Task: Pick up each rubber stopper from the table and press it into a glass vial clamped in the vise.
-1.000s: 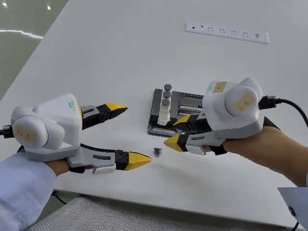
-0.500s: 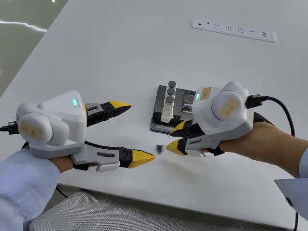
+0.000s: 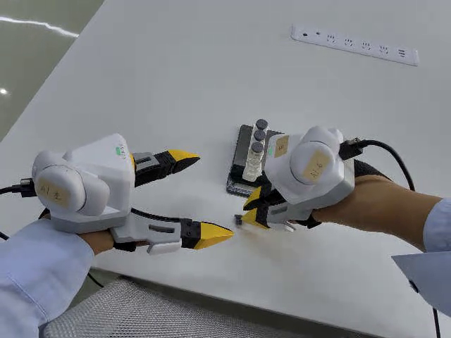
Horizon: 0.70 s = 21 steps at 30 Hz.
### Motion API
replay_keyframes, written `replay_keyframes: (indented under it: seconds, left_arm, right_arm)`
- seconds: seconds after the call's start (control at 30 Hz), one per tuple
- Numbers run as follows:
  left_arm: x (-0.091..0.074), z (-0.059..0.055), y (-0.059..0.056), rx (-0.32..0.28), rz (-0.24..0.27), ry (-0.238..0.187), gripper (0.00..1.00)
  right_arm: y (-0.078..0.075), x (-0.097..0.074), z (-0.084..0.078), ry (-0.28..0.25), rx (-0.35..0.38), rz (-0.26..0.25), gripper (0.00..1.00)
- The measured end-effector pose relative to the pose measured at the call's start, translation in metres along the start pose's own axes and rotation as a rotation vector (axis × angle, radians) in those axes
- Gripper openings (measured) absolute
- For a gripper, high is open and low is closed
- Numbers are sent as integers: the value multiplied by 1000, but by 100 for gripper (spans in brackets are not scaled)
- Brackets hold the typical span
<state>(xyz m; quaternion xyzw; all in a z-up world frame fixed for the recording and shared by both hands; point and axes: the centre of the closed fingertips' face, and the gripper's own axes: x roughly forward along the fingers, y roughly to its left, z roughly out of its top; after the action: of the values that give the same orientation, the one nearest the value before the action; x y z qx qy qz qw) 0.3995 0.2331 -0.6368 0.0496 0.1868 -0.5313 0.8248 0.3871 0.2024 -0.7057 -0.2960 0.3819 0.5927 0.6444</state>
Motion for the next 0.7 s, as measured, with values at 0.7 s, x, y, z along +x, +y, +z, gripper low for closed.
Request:
replay_keyframes:
  seconds: [0.7]
  left_arm:
    - [2,2,-2,2,-8,-6,70]
  right_arm:
    - [-3,-1,-2,18,13,-63,0]
